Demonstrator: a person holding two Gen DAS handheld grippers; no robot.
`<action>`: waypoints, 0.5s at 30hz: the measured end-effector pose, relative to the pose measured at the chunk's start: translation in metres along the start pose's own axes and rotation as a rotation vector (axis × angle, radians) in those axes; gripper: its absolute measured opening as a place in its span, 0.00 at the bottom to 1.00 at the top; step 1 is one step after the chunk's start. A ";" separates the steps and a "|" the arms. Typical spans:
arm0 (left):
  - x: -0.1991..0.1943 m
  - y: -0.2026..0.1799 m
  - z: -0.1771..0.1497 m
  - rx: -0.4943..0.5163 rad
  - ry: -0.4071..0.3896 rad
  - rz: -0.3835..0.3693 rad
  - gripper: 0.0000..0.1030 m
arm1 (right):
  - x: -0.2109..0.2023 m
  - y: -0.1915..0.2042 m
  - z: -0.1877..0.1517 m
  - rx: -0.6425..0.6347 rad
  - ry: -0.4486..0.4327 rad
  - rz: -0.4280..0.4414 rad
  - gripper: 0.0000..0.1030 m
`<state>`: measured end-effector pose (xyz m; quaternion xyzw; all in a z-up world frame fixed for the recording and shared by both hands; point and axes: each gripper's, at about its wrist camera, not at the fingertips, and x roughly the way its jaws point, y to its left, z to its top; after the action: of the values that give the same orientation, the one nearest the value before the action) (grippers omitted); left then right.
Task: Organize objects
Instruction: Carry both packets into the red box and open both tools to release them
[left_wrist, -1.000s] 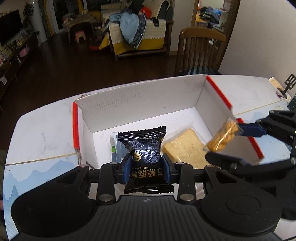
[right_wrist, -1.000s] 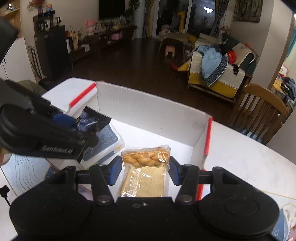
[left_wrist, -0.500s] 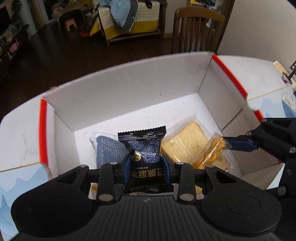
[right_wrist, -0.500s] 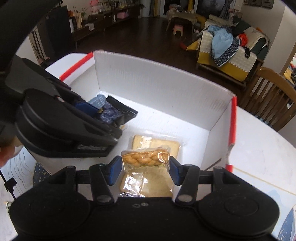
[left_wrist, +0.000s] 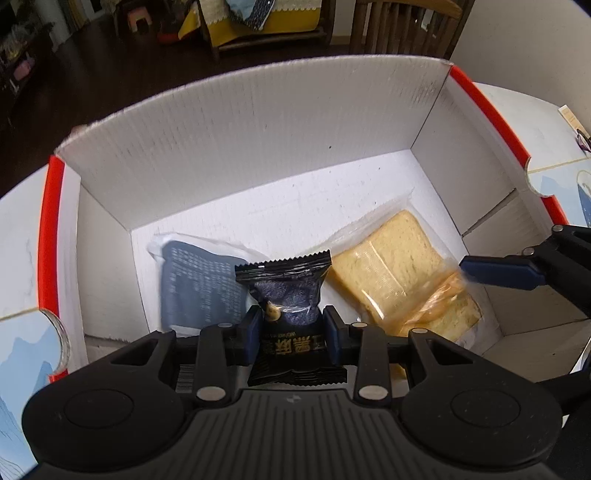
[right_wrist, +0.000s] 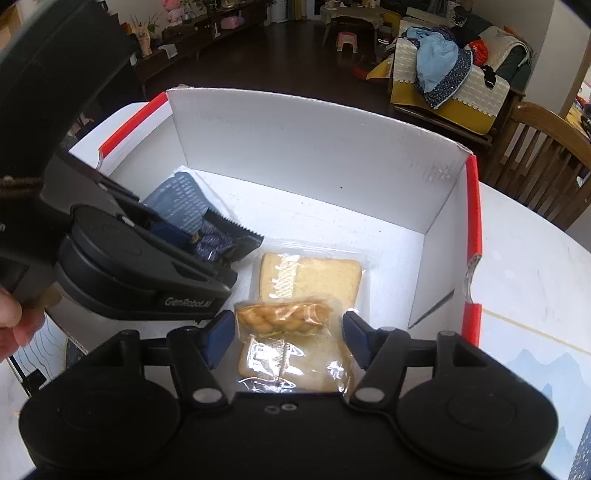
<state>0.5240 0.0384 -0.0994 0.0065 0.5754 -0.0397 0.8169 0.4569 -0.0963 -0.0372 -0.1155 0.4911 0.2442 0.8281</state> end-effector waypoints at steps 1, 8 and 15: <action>0.000 0.000 0.000 -0.004 0.004 -0.002 0.33 | -0.001 -0.001 0.000 0.000 -0.002 0.002 0.63; -0.015 0.003 0.000 -0.027 -0.035 -0.012 0.62 | -0.012 0.000 -0.001 0.009 -0.027 0.010 0.66; -0.047 0.001 -0.006 -0.035 -0.111 -0.028 0.62 | -0.038 0.005 -0.006 -0.015 -0.081 0.006 0.80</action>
<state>0.5026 0.0428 -0.0572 -0.0181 0.5300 -0.0416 0.8468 0.4344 -0.1055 -0.0071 -0.1101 0.4555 0.2550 0.8458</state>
